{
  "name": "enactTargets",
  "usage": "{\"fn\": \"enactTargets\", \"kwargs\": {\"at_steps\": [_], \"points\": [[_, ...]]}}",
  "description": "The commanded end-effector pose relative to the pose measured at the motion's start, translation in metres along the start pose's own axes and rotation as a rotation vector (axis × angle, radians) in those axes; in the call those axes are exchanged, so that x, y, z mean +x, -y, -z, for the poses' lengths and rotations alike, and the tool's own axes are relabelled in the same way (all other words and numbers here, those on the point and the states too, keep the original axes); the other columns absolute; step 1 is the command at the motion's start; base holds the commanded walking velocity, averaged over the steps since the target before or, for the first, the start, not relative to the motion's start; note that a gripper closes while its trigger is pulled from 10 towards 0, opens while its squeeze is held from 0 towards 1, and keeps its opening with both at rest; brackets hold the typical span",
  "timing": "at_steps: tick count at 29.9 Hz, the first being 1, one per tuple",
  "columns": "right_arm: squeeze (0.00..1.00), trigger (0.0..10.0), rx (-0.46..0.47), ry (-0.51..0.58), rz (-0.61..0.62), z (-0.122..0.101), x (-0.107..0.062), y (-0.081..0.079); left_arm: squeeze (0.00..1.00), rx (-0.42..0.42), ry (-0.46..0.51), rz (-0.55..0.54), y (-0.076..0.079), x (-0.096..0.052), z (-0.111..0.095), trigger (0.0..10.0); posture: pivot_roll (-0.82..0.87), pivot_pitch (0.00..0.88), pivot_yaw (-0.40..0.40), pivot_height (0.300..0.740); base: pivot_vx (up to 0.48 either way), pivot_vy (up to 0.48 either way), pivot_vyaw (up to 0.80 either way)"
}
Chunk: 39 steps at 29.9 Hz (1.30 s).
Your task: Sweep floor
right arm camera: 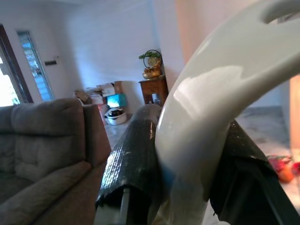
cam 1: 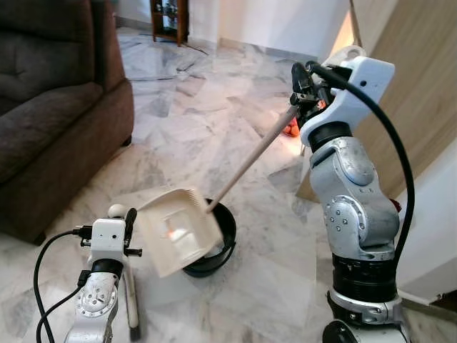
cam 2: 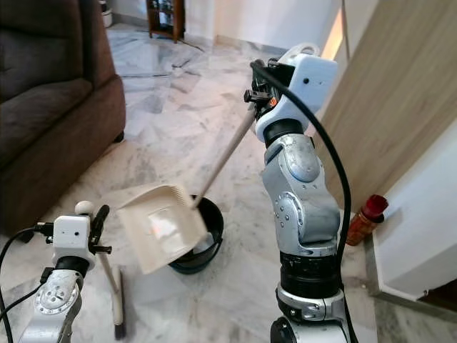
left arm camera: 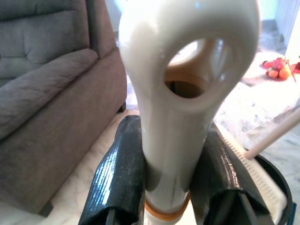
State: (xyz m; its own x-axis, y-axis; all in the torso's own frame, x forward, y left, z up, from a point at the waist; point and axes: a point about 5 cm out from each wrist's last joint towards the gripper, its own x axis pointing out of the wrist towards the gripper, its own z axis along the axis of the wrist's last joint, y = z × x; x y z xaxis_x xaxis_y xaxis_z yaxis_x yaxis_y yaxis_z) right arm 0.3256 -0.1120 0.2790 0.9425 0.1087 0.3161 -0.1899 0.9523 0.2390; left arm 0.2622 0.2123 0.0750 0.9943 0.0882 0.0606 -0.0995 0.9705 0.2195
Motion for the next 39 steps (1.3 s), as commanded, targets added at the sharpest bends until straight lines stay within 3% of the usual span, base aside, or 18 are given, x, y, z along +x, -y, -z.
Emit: {"fn": "enactTargets", "kwargs": {"at_steps": [1, 39], "points": [[0.0, 10.0, -0.002, 0.084, 0.011, -0.018, -0.0001, 0.002, 0.0, -0.004, 0.028, 0.013, 0.0039, 0.0019, -0.0058, 10.0, 0.04, 0.057, -0.062, 0.74, 0.285, 0.0, 0.0], [0.0, 10.0, 0.008, 0.083, -0.027, -0.0165, -0.0003, -0.0052, 0.0, -0.01, 0.038, 0.003, 0.004, 0.0025, -0.0067, 10.0, 0.04, 0.059, -0.068, 0.74, 0.278, 0.0, 0.08]]}}
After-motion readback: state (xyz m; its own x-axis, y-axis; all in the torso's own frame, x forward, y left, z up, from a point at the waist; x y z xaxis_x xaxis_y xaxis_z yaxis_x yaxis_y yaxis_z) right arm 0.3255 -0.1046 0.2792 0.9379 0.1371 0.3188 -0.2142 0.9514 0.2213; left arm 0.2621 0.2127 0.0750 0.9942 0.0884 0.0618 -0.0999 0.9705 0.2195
